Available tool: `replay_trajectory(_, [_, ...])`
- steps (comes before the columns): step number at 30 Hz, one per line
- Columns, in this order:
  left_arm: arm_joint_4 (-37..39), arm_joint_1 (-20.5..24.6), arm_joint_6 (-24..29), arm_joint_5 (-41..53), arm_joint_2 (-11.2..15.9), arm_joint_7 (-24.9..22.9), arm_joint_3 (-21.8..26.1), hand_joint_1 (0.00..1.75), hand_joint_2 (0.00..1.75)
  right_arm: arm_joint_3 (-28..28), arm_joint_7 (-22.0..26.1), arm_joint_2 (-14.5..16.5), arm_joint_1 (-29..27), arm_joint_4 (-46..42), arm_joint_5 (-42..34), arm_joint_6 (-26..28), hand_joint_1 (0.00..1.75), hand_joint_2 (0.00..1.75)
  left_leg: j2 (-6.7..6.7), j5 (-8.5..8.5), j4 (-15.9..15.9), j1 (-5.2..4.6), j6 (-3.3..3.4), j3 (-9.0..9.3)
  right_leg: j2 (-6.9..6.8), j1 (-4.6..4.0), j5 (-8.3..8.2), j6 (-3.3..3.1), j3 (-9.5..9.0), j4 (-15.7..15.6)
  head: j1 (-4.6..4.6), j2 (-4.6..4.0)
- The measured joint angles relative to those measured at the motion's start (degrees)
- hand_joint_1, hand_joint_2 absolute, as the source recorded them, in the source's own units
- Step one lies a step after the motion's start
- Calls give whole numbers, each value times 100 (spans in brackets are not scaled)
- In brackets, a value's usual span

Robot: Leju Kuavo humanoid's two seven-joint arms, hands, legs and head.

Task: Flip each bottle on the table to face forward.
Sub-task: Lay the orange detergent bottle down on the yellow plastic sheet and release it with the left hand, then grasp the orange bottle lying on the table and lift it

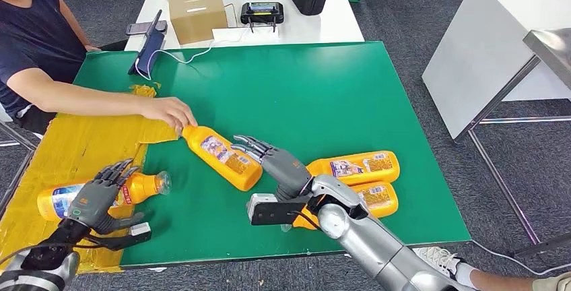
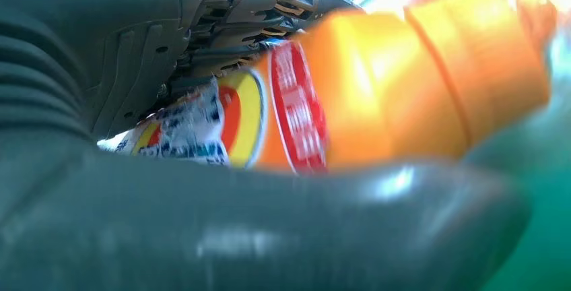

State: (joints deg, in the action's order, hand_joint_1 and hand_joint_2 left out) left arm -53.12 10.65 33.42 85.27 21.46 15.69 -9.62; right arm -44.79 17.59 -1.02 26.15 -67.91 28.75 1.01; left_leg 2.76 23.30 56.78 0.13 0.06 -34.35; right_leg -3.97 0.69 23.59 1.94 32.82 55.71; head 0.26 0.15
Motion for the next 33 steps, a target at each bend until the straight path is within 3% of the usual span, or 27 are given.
replay_trajectory(4, [-829, -680, 426, -1219, -458, 866, 426, 0, 0, 149, 58, -321, -344, -416, 108, 62, 0, 175, -10, 5, 3, -7, 9, -20, -11, 10, 5, 12, 14, -6, 4, 0])
replay_trajectory(8, [-1729, -1211, -323, -3066, -967, 1913, 909, 0, 0, 429, 111, -824, -821, -993, 340, 58, 0, 175, -10, 15, 6, -14, 25, -43, -11, 11, -2, 22, 28, -16, 3, 0])
replay_trajectory(10, [-2041, -1367, -707, -3729, -1126, 2176, 1149, 0, 0, 530, 118, -1104, -1075, -1261, 453, 38, 0, 175, -11, 19, 6, -17, 31, -49, -12, 11, -2, 23, 32, -16, 2, 0])
replay_trajectory(15, [-2761, -1641, -1536, -5852, -1360, 2273, 1560, 0, 0, 844, 86, -1898, -1758, -1951, 670, -48, 0, 175, -11, 25, 6, -18, 37, -62, -13, 11, 4, 31, 44, -17, 1, 0])
replay_trajectory(18, [-3109, -1646, -2406, -7113, -1478, 2275, 1819, 0, 0, 1090, -11, -2289, -2120, -2277, 785, -178, 0, 175, -12, 26, 6, -18, 38, -66, -13, 11, 9, 38, 44, -17, 0, 0])
replay_trajectory(22, [-3415, -1567, -3433, -7913, -1690, 2277, 2301, 0, 0, 1428, -126, -2633, -2449, -2505, 887, -286, 0, 175, -11, 26, 6, -18, 39, -66, -11, 11, 8, 38, 43, -16, 1, 0])
replay_trajectory(33, [-3495, -1538, -3537, -7987, -1762, 2278, 2457, 0, 0, 1531, -143, -2732, -2531, -2569, 895, -294, 0, 175, -9, 26, 6, -18, 39, -65, -10, 12, 8, 38, 43, -17, -1, 0])
